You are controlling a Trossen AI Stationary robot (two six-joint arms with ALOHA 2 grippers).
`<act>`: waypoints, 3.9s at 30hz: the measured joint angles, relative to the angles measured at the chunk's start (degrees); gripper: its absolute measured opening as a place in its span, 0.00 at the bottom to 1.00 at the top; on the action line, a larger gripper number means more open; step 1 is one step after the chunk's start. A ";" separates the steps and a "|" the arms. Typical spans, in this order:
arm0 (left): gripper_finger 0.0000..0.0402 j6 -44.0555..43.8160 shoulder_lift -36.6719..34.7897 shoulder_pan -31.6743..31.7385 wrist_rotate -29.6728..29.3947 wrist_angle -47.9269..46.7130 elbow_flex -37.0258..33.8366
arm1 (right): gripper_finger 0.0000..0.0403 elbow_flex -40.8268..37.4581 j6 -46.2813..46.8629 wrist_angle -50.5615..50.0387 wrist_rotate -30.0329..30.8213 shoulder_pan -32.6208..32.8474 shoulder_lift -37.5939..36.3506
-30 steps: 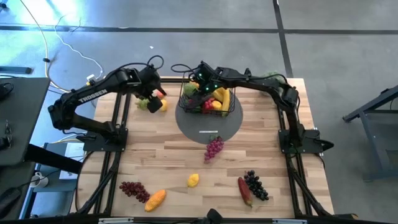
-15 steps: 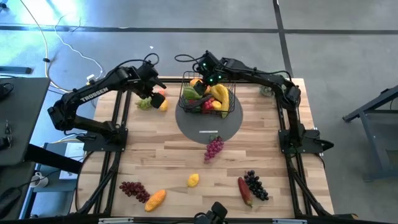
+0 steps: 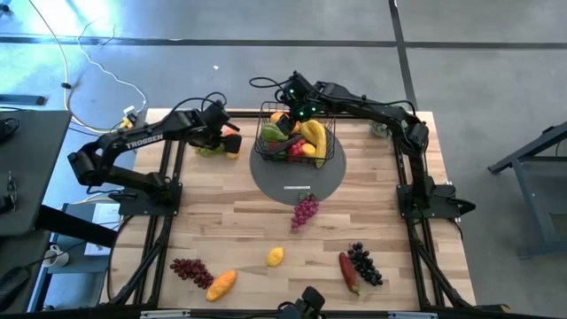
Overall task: Build produce basket
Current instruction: Put the yellow lemon into the wire basket
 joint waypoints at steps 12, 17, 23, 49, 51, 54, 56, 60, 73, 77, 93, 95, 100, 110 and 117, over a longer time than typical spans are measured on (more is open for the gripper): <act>0.71 -7.76 0.10 -1.35 -5.03 12.15 -8.26 | 0.60 0.00 -0.64 0.01 0.00 0.00 0.00; 0.71 -8.53 2.36 -1.34 -5.77 14.57 -9.20 | 0.60 0.00 -0.67 -0.01 0.00 0.00 0.00; 0.71 -8.53 7.59 -1.41 -5.21 17.07 -9.22 | 0.60 0.00 -0.67 -0.01 -0.02 0.00 0.00; 0.40 -0.58 16.24 -1.39 -5.18 22.93 -9.20 | 0.60 0.00 1.16 -5.20 0.50 -1.85 -0.81; 0.39 0.94 15.96 -1.36 -3.72 22.86 -9.20 | 0.60 0.00 2.54 -6.69 0.52 -2.31 -1.18; 0.39 2.16 14.39 -1.41 -1.73 22.68 -9.22 | 0.60 0.00 5.05 -8.05 0.46 -2.62 -2.27; 0.39 2.45 12.83 -1.41 -1.65 22.80 -9.22 | 0.60 0.00 5.95 -8.34 0.46 -2.67 -3.28; 0.39 5.45 8.75 -1.36 -1.65 23.03 -9.22 | 0.60 0.00 7.32 -8.71 0.63 -2.62 -5.01; 0.39 10.17 -5.75 -1.41 2.14 31.42 -9.22 | 0.60 0.00 14.18 -8.85 5.52 -2.21 -9.64; 0.39 11.00 -7.45 -1.41 3.85 36.17 -8.51 | 0.60 0.00 14.80 -8.64 6.21 -2.16 -11.19; 0.39 28.05 1.07 -6.21 1.66 45.51 2.69 | 0.60 0.00 14.85 -9.28 12.63 -1.68 -16.79; 0.39 28.94 2.98 -7.12 1.74 46.86 3.90 | 0.60 0.00 14.67 -9.56 13.85 -1.68 -17.32; 0.39 30.68 7.96 -9.41 1.73 48.40 6.35 | 0.60 0.00 13.25 -10.04 14.63 -1.89 -17.75; 0.39 30.74 17.29 -12.48 1.78 53.59 9.58 | 0.60 0.00 9.96 -12.14 21.74 -2.13 -17.75; 0.39 34.92 22.90 -13.89 1.78 56.99 12.55 | 0.60 0.00 8.47 -12.05 22.97 -2.60 -17.70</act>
